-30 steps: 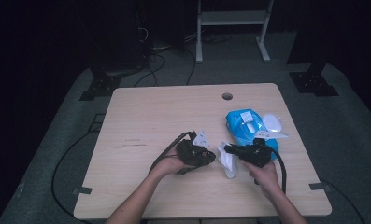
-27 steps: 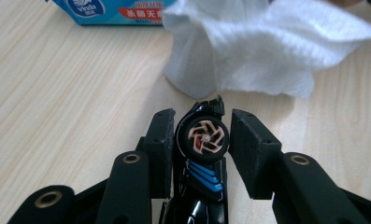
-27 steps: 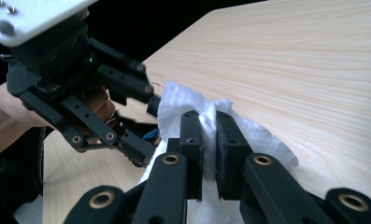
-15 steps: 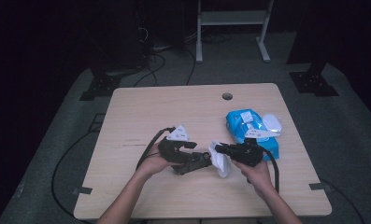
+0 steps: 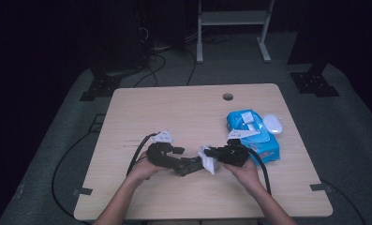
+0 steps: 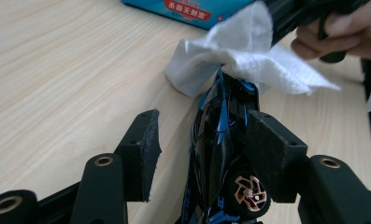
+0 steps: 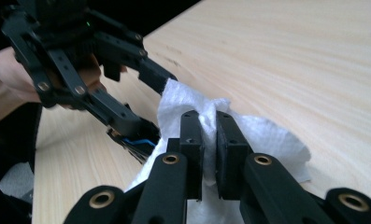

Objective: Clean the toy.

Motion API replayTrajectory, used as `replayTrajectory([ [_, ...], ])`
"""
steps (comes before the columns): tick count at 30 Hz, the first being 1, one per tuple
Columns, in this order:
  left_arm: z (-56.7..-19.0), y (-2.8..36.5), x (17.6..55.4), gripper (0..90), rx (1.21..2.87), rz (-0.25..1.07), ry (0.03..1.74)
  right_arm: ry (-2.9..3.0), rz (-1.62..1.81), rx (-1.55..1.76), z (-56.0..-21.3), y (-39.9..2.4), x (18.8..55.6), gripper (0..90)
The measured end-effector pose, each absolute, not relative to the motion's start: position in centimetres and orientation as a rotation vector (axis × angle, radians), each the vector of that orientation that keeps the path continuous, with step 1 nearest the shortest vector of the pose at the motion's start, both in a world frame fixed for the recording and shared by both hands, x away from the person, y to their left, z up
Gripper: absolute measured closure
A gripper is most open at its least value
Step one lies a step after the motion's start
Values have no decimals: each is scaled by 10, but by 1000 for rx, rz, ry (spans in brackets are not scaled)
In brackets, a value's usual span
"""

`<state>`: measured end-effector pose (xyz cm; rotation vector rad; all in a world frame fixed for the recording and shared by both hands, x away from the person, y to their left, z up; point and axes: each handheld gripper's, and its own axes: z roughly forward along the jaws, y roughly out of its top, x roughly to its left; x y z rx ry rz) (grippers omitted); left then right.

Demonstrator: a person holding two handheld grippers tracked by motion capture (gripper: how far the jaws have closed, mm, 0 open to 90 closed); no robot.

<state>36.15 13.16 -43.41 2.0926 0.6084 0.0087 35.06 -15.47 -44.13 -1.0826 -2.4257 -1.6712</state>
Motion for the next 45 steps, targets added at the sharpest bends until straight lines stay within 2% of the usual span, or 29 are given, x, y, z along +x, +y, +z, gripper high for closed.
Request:
replayTrajectory([
  [18,-436,124,339,410,2098,7,540,-2536,-1648,-971,-441,-163,322,826],
  [28,-430,114,317,404,2147,112,460,-2627,-1656,-882,-440,-167,301,827],
  [35,-431,107,301,363,2177,140,403,-2685,-1630,-810,-438,-172,281,828],
  [45,-440,95,288,275,2244,112,379,-2760,-1548,-753,-440,-175,262,827],
])
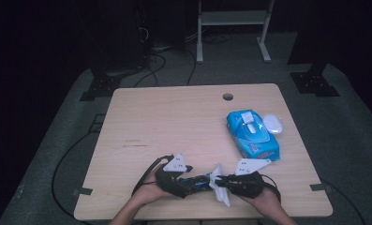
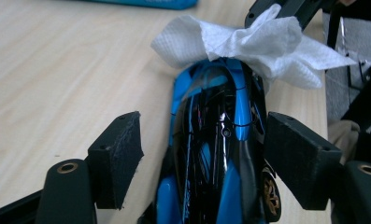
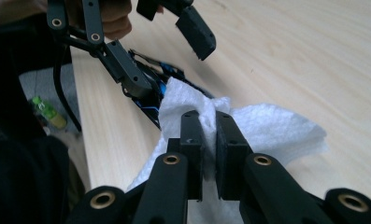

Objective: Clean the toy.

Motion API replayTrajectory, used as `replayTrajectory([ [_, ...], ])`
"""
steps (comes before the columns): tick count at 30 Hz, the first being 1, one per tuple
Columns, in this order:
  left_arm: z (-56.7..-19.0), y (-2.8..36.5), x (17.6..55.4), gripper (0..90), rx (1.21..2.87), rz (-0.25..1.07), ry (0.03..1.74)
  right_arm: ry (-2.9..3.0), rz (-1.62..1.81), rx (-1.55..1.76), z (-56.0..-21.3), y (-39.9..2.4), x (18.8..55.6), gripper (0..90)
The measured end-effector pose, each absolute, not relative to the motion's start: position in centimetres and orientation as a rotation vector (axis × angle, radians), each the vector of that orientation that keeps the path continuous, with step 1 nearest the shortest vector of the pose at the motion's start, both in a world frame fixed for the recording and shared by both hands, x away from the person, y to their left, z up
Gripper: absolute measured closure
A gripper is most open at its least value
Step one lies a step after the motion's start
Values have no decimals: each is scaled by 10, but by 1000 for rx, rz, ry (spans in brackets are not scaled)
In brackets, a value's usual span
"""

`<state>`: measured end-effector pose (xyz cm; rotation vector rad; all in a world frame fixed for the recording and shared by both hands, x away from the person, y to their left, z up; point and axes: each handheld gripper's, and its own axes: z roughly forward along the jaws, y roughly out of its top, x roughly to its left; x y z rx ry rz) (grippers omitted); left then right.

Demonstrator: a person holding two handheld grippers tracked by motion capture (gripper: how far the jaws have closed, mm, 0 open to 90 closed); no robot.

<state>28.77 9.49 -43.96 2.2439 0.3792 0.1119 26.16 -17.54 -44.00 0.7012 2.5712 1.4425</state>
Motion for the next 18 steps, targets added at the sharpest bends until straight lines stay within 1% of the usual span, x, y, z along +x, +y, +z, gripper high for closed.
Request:
replayTrajectory([
  [8,-450,84,282,257,2295,109,363,2572,1409,745,-444,-185,255,826],
  [10,-454,81,281,247,2313,110,355,2541,1434,791,-443,-196,256,826],
  [12,-456,81,282,261,2316,140,363,2500,1482,834,-440,-206,257,826],
  [18,-455,77,284,229,2325,116,327,2428,1540,894,-430,-228,257,825],
])
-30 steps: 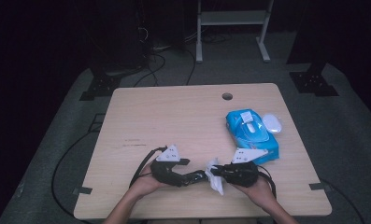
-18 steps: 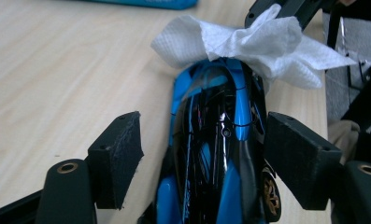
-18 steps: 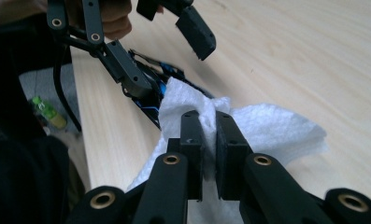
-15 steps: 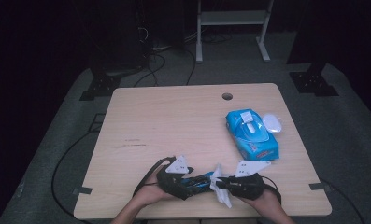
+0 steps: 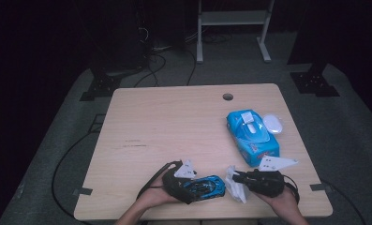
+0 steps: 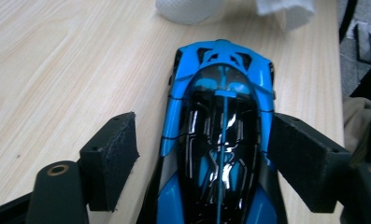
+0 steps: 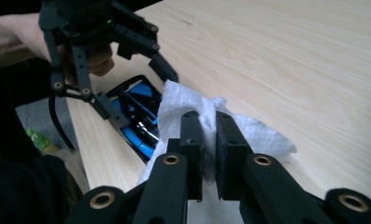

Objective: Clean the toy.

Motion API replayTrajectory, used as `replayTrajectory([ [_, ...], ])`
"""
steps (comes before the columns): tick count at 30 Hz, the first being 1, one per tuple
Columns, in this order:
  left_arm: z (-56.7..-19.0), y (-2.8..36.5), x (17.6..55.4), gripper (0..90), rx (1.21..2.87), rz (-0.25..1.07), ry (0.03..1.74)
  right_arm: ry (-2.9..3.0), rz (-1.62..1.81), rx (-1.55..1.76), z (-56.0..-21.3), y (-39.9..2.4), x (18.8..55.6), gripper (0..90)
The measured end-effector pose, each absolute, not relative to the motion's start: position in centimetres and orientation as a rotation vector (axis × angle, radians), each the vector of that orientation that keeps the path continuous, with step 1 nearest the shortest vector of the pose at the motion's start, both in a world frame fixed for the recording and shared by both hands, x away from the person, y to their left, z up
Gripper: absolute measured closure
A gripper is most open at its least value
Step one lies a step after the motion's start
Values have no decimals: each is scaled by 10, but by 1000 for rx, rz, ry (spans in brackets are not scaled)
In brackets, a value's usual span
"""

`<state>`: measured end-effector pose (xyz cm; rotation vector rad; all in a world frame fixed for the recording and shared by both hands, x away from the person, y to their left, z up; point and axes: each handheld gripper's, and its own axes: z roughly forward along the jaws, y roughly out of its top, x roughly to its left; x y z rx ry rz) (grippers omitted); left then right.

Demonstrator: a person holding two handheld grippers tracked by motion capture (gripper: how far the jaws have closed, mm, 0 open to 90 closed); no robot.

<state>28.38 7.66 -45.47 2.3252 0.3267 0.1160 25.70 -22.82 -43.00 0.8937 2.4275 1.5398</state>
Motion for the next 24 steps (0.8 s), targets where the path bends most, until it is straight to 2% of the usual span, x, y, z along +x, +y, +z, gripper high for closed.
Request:
replayTrajectory([
  [7,-461,62,283,200,2390,109,250,2420,1564,933,-436,-237,258,824],
  [14,-469,56,289,194,2435,109,246,2408,1556,951,-439,-238,261,823],
  [24,-472,46,290,172,2435,117,224,2417,1554,961,-443,-236,263,822],
])
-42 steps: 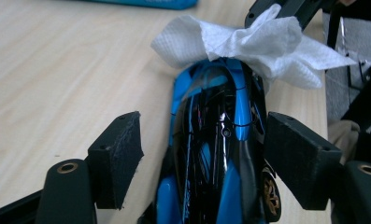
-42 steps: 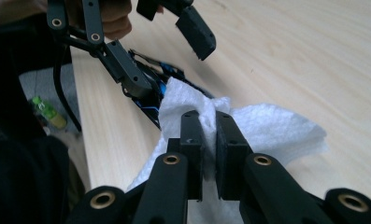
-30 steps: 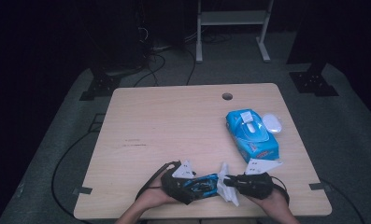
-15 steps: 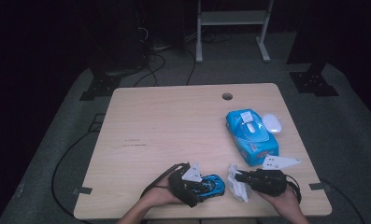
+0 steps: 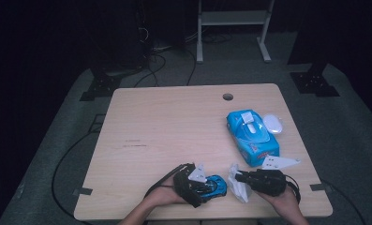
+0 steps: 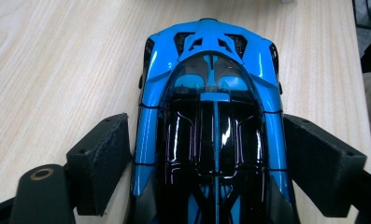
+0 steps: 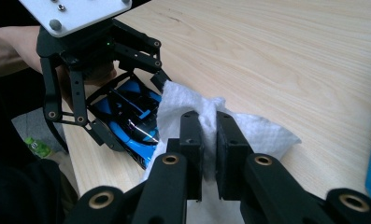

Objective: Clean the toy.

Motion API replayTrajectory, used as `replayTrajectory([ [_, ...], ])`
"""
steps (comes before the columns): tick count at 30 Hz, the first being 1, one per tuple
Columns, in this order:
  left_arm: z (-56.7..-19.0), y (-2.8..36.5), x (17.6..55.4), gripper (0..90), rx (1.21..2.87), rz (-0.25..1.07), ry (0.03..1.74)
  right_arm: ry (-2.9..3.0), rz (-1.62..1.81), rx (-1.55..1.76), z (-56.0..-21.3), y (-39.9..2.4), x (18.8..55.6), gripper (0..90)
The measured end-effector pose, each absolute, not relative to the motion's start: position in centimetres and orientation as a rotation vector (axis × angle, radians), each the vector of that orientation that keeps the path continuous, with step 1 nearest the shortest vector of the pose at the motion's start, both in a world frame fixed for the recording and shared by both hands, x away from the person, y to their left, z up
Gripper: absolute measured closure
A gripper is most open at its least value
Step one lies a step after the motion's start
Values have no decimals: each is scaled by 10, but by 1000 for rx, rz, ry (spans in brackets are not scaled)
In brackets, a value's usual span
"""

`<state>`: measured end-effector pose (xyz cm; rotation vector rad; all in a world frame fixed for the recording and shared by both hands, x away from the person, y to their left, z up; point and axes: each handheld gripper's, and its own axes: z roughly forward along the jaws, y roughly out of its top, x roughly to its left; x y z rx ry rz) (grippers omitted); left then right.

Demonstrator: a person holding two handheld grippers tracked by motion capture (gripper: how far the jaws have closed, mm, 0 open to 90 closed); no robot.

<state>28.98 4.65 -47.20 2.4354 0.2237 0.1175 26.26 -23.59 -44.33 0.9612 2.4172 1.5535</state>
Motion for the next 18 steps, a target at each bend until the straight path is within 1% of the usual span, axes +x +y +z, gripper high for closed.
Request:
replayTrajectory([
  [15,-469,36,291,152,2415,100,248,2409,1565,973,-444,-240,262,821],
  [18,-471,34,293,149,2439,101,247,2402,1572,980,-444,-241,262,821],
])
